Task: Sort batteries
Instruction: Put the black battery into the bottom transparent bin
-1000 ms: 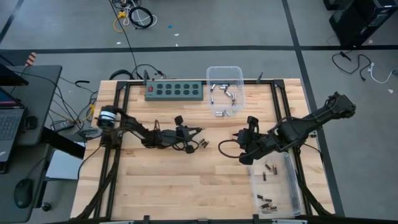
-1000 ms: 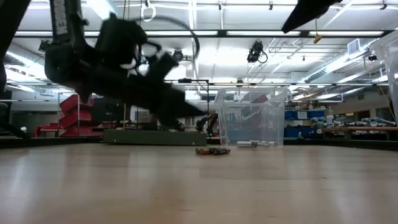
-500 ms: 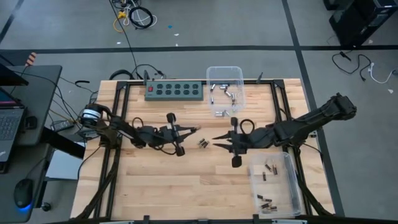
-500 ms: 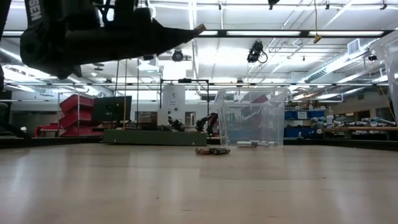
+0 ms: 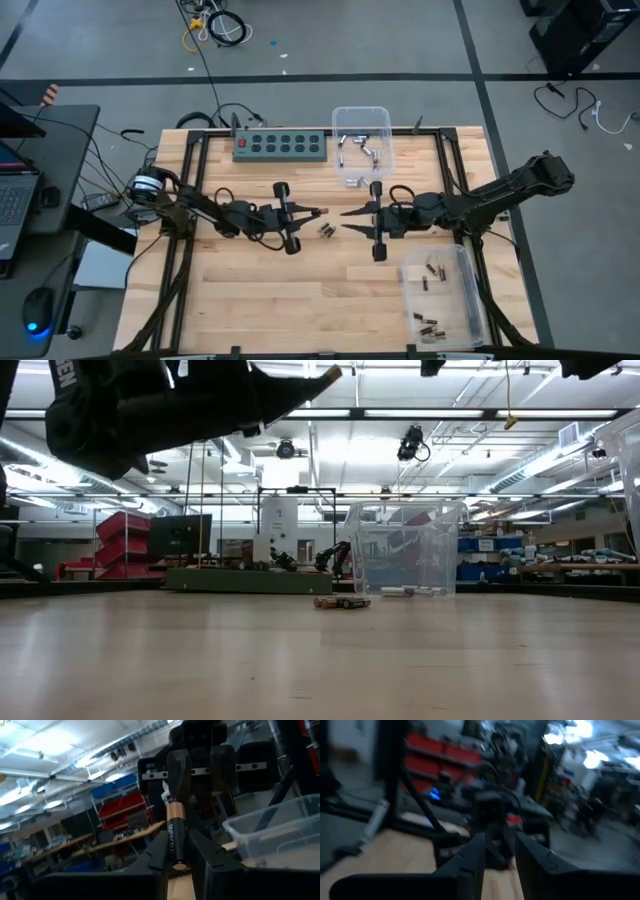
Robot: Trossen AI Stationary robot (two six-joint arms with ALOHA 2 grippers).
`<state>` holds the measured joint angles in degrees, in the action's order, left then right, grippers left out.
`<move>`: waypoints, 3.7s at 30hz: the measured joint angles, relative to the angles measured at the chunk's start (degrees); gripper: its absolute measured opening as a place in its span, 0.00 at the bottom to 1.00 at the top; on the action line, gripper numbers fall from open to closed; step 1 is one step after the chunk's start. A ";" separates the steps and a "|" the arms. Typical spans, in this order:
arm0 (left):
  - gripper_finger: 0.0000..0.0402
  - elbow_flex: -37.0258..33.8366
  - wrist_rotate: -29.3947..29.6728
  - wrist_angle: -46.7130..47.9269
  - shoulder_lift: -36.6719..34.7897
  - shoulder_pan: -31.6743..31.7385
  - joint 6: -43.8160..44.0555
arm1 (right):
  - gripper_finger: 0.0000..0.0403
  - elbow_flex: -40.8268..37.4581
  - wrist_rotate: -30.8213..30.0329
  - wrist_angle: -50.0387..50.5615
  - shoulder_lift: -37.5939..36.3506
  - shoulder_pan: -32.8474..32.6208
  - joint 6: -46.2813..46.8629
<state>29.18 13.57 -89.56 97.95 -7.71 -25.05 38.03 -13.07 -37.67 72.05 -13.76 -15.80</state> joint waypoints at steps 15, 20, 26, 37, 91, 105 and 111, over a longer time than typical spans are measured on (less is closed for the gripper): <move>0.11 6.13 -9.23 2.19 0.00 1.80 -3.17 | 0.35 -0.12 5.70 -4.50 0.00 1.52 -2.61; 0.11 9.08 -13.73 5.75 0.00 2.89 -3.07 | 0.35 -0.12 7.90 -5.81 0.00 2.99 -5.79; 0.11 11.05 -16.33 5.85 0.00 3.68 -3.04 | 0.35 -0.12 14.72 -7.86 0.00 4.33 -8.51; 0.11 14.18 -18.35 9.11 0.00 4.80 -3.17 | 0.35 -0.09 15.11 -15.66 4.49 7.41 -11.49; 0.47 8.14 6.23 25.07 -0.04 3.20 0.27 | 0.10 28.77 3.41 69.13 -1.89 -1.46 13.78; 0.47 8.05 9.11 25.20 -0.04 3.31 -0.29 | 0.10 32.60 21.02 107.31 -4.16 -14.14 72.99; 0.47 8.05 11.26 25.25 -0.04 3.31 -0.35 | 0.10 32.54 27.51 112.36 -4.11 -19.40 88.71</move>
<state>37.23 24.83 -64.31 97.91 -4.40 -25.41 70.56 14.44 74.69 67.94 -33.16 72.91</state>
